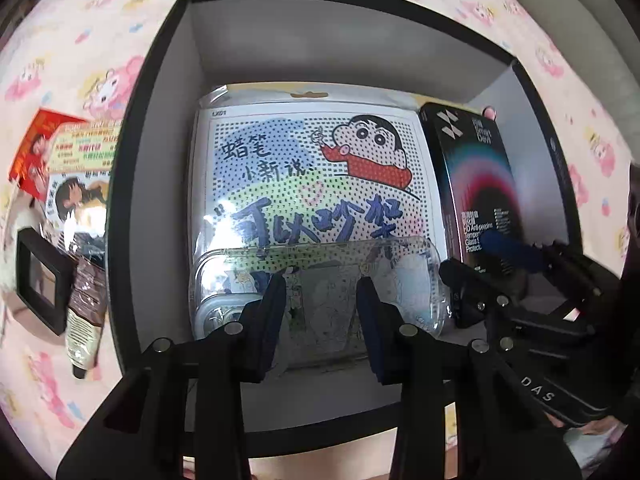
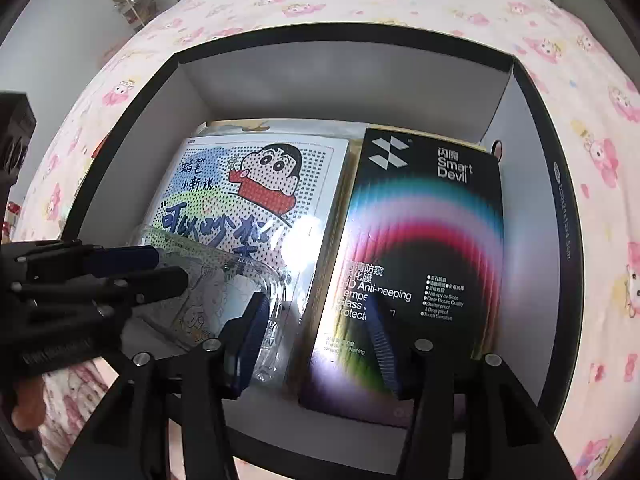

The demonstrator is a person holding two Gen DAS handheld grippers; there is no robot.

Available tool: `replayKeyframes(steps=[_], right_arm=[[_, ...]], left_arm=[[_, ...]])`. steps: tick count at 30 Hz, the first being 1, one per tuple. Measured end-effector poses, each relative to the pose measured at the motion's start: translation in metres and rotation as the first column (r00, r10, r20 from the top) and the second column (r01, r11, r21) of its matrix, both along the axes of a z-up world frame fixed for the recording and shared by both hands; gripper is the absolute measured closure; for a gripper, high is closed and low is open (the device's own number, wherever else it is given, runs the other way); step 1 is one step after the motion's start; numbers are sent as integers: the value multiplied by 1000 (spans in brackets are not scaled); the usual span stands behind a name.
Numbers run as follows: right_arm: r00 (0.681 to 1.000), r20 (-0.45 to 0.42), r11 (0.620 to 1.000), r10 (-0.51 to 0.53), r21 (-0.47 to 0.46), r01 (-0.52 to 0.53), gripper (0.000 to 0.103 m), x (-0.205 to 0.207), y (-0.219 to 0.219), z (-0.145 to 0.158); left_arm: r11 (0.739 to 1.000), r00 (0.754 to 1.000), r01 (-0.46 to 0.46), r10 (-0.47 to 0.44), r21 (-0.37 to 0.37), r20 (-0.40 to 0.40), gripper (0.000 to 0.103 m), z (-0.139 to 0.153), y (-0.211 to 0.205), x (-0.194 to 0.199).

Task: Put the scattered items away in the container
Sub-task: 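Withdraw the left gripper from the box and lift it away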

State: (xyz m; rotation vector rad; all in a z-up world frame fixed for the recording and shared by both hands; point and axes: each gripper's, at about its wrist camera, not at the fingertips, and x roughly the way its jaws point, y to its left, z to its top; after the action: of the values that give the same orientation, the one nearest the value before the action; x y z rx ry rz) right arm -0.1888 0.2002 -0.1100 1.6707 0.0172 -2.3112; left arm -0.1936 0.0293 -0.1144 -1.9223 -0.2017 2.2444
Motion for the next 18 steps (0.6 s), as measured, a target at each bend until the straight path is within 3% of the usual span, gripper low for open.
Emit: replayKeyframes(steps=[4, 8, 12, 16, 18], right_arm=[[999, -1, 999, -46, -8, 45, 52, 5, 9, 2], [996, -24, 995, -88, -38, 87, 52, 15, 19, 14], [984, -128, 992, -122, -54, 116, 50, 33, 25, 48], [963, -205, 983, -174, -103, 155, 43, 59, 23, 78], [951, -237, 978, -199, -114, 176, 42, 71, 19, 90]], left_arm=[[1000, 999, -2, 2, -4, -32, 66, -3, 8, 0], [1000, 993, -18, 19, 12, -117, 53, 16, 3, 19], [997, 964, 18, 4, 80, -265, 41, 57, 6, 45], [995, 922, 54, -20, 78, -387, 34, 97, 20, 63], [995, 907, 69, -30, 77, -420, 34, 99, 33, 63]])
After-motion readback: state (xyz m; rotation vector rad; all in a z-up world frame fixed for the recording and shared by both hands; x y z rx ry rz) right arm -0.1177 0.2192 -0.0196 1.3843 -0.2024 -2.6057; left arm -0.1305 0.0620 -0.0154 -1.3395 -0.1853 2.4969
